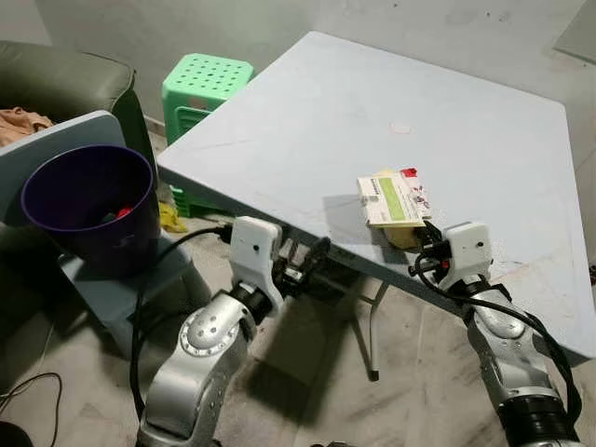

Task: Picking trash to rubbish bin

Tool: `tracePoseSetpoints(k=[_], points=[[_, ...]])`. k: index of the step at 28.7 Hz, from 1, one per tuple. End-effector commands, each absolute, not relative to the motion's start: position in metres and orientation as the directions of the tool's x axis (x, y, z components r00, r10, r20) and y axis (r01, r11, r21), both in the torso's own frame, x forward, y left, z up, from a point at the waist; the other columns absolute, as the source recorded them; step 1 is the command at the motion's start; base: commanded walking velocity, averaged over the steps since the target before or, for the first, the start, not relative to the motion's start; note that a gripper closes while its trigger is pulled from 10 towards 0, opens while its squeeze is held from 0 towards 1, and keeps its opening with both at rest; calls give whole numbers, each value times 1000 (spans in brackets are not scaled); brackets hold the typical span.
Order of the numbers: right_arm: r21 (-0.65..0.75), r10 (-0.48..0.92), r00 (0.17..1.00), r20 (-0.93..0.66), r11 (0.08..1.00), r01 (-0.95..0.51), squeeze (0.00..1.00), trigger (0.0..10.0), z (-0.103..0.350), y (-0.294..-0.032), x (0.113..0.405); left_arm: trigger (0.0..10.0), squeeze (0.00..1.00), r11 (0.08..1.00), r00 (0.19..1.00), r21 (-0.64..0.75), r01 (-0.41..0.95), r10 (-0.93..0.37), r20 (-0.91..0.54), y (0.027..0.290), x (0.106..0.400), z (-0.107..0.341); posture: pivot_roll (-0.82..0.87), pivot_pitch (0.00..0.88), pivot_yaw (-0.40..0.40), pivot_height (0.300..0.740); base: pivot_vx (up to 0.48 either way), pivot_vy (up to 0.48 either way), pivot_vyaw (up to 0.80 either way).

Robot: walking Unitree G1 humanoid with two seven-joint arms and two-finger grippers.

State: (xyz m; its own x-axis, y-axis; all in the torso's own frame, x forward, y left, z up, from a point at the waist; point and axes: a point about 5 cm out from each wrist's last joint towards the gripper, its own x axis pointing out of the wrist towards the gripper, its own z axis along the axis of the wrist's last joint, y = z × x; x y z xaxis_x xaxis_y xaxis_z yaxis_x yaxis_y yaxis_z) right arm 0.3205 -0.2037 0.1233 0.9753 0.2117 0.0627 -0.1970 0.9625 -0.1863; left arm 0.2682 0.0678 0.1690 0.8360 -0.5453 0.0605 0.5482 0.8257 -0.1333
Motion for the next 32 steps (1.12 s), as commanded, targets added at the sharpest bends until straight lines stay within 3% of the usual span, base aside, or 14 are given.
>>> tracePoseSetpoints(k=[1,16,17,18,19,20,32], points=[[-139,193,976,99,974,-179,0,0,131,-208,320,10000,0,834,843,-126,537,-534,62,71,273,169,1,123,-86,740,0,0,0],[72,111,956,273,988,-135,0,0,162,-200,314,10000,0,891,892,-106,441,-422,164,99,323,195,-21,0,-58,740,0,0,0],[88,94,957,276,989,-122,0,5098,164,-200,313,10000,0,898,899,-116,425,-404,168,101,327,195,-25,0,-54,740,0,0,0],[90,90,957,276,989,-119,0,5098,164,-200,313,10000,0,900,902,-119,419,-397,169,101,328,195,-25,0,-54,740,0,0,0],[85,90,957,278,990,-117,0,8863,164,-200,312,10000,0,904,906,-119,411,-389,167,102,329,195,-27,0,-53,740,0,0,0],[81,95,956,279,989,-121,0,10000,163,-197,310,10000,0,918,918,-112,381,-362,161,105,332,193,-29,0,-50,740,0,0,0],[98,14,988,152,995,-29,0,10000,129,-191,296,10000,0,974,972,-73,213,-204,121,125,341,169,-35,0,-50,740,0,0,0]])
